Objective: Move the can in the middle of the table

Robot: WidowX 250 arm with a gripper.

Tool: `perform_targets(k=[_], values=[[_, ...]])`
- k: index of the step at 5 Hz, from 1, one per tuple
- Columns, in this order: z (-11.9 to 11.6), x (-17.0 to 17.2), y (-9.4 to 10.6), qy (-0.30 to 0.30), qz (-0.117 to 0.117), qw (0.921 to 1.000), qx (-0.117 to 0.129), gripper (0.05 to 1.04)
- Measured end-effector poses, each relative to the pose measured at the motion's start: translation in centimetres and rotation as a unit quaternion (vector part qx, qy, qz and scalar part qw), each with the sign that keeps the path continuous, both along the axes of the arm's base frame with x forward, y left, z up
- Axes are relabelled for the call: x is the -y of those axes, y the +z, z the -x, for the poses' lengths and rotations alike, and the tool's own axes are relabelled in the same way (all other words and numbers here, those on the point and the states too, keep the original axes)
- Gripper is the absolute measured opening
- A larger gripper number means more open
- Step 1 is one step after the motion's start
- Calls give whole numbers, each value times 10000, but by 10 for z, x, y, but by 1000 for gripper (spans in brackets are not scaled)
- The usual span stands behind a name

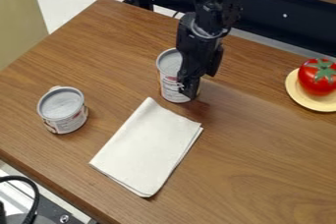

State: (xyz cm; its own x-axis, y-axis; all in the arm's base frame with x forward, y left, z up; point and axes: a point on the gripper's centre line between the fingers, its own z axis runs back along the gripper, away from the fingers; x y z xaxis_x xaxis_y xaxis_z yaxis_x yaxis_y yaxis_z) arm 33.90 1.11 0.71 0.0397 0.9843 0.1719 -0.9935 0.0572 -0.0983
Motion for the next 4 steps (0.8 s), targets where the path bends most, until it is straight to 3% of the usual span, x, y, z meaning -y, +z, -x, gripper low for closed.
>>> perform_targets(k=[2,3,4], values=[[-1,17,19,-227,244,9994,110,997],[-4,21,28,-221,319,9992,30,996],[-2,12,47,-286,260,9992,119,996]])
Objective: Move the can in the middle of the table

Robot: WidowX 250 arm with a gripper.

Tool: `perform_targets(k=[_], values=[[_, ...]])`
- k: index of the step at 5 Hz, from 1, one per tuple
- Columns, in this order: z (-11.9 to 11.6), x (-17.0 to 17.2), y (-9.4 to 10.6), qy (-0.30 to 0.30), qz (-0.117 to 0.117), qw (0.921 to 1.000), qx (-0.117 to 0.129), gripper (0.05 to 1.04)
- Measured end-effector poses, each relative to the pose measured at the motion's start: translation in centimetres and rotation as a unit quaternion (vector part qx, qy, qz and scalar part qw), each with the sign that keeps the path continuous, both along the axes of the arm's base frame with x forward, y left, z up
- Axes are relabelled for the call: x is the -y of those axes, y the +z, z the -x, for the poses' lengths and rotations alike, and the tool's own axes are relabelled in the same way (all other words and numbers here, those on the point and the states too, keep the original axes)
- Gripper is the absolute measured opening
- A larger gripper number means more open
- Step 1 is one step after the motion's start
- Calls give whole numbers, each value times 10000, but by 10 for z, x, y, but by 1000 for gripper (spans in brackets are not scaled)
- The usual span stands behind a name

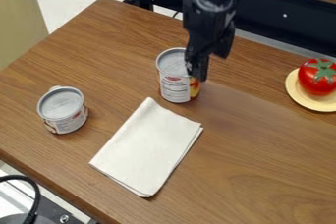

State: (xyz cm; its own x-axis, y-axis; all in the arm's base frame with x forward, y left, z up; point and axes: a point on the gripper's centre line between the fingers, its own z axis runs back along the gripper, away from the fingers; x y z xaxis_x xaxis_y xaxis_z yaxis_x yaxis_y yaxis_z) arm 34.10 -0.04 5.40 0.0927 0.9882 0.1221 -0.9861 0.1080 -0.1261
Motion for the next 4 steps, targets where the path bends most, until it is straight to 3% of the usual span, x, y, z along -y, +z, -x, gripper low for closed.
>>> perform_targets(k=[1,2,3,4], values=[[14,-19,7,-736,-116,9969,-272,996],[35,-31,9,-1860,-367,9813,-329,997],[53,-38,11,-2620,-540,9634,-187,996],[75,-49,3,-3243,-871,9410,-424,997]])
